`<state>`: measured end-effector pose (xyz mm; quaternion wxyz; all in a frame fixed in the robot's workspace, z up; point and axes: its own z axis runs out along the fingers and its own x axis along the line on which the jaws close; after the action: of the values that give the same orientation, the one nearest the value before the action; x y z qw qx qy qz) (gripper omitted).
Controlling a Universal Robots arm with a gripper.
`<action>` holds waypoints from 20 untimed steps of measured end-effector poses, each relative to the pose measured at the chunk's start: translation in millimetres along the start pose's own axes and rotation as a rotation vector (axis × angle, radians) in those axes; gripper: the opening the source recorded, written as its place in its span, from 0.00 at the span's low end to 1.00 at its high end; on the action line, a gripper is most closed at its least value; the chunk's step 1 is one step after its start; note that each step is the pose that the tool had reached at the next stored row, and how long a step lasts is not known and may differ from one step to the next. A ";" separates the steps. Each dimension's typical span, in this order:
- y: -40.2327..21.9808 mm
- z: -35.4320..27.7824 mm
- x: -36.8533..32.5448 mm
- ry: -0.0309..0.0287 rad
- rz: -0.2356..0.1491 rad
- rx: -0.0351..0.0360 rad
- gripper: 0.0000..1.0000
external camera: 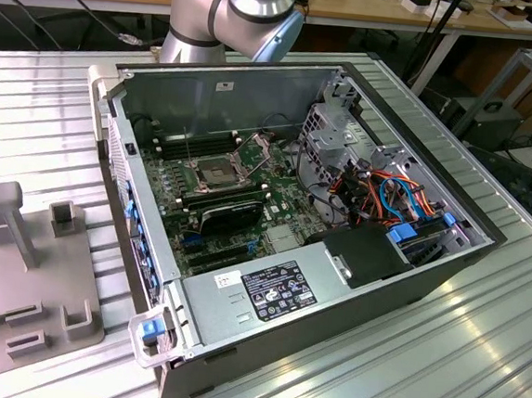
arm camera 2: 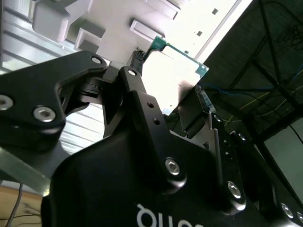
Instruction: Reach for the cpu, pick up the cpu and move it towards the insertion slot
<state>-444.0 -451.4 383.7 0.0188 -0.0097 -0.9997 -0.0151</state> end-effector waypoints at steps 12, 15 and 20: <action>0.5 -18.3 0.7 0.0015 0.000 -0.0005 0.55; 0.5 -18.5 -1.6 0.0016 0.000 -0.0004 0.55; 0.7 -18.7 -8.9 0.0015 0.000 -0.0004 0.55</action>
<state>-434.4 -451.5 402.1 0.0195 -0.0096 -0.9996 -0.0153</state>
